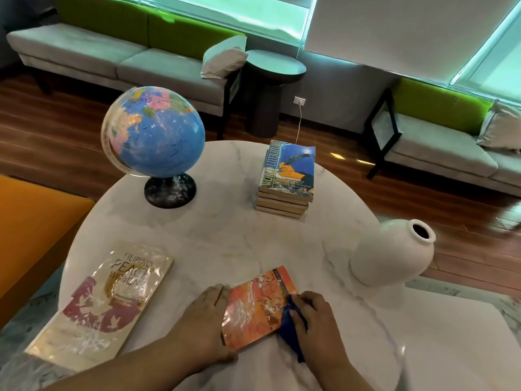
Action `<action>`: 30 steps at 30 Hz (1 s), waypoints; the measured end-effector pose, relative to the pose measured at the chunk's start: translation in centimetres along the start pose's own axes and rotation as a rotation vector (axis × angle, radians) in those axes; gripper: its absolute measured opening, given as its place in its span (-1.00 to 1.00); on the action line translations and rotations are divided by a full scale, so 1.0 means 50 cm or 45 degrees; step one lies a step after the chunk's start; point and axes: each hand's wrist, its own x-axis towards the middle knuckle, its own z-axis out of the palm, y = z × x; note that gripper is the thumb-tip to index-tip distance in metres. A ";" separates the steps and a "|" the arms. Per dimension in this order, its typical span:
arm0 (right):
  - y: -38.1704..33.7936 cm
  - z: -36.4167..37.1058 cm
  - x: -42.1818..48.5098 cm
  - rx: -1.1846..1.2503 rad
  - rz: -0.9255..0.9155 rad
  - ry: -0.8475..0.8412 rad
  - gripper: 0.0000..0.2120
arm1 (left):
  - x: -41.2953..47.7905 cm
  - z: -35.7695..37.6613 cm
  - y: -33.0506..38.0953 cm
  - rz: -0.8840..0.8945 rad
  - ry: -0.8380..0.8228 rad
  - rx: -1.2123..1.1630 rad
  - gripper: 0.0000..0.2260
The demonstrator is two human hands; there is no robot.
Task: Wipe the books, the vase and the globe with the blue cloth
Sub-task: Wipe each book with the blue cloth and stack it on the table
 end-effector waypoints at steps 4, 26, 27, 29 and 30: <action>0.002 0.003 -0.007 -0.142 -0.145 -0.168 -0.45 | -0.004 -0.002 0.004 -0.021 -0.021 -0.017 0.12; 0.024 -0.012 0.067 -0.255 -0.231 -0.221 -0.72 | -0.005 -0.020 0.014 -0.013 -0.041 0.008 0.09; 0.023 -0.009 0.065 -0.289 -0.291 -0.291 -0.71 | -0.005 -0.020 0.014 -0.015 -0.045 0.008 0.09; 0.025 -0.013 0.062 -0.301 -0.407 -0.371 -0.71 | -0.005 -0.018 0.013 -0.005 -0.039 0.007 0.09; 0.030 -0.017 0.068 -0.307 -0.421 -0.376 -0.74 | -0.004 -0.018 0.013 0.005 -0.031 0.010 0.08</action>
